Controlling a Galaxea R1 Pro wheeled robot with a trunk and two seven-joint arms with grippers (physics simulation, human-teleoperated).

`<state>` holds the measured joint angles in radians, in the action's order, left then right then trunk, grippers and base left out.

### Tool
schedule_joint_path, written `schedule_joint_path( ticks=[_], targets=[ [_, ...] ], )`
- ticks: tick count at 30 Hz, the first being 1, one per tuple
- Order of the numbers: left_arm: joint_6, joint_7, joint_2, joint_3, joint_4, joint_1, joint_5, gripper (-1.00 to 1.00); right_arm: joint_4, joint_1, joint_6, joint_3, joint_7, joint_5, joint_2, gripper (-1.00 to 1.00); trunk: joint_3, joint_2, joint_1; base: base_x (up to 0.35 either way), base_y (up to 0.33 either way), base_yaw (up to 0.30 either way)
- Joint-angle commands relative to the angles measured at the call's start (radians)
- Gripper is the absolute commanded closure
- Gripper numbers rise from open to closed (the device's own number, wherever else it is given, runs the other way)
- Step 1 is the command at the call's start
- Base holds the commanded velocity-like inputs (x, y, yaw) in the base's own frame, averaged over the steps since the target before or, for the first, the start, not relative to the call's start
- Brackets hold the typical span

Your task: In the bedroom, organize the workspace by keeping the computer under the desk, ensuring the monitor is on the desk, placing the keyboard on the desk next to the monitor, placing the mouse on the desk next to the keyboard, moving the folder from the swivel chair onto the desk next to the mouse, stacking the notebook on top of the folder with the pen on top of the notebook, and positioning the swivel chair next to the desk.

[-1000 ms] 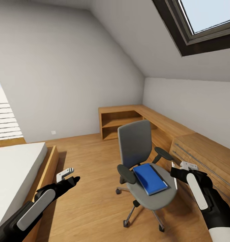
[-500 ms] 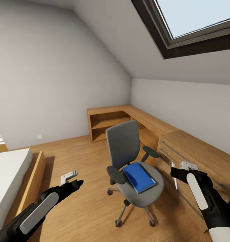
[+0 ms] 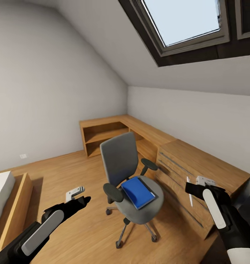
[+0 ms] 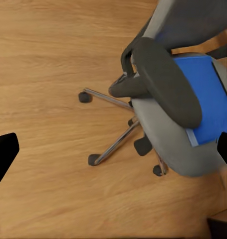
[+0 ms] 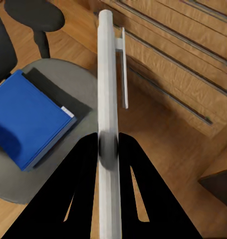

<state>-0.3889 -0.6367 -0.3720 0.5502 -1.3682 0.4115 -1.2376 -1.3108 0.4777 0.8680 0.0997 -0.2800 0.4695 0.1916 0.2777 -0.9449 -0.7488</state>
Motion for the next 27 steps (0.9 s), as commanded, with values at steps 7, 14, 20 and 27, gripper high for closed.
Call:
schedule_joint_path(
  ticks=[7,14,20,27],
  targets=[
    [0.000,-0.008,-0.001,0.023,-0.002,0.001,-0.006,-1.00,-0.001,0.001,0.002,0.000,-0.007,0.012,0.000,1.00,-0.021,0.048,0.027,0.000,0.000,-0.265],
    [0.000,-0.008,-0.001,0.025,-0.001,0.001,-0.008,-1.00,-0.001,0.001,0.002,0.001,-0.007,0.011,0.000,1.00,-0.043,0.097,0.054,0.000,0.000,-0.265],
    [0.000,-0.008,-0.001,0.025,0.001,0.001,-0.009,-1.00,0.001,0.001,-0.001,0.000,-0.007,0.011,0.000,1.00,-0.049,0.111,0.061,0.000,0.000,-0.265],
    [0.001,-0.008,-0.001,0.085,0.006,0.001,-0.006,-1.00,0.001,0.001,-0.001,0.000,-0.007,0.011,0.000,1.00,-0.049,0.111,0.061,0.000,-0.126,-0.265]
  ],
)
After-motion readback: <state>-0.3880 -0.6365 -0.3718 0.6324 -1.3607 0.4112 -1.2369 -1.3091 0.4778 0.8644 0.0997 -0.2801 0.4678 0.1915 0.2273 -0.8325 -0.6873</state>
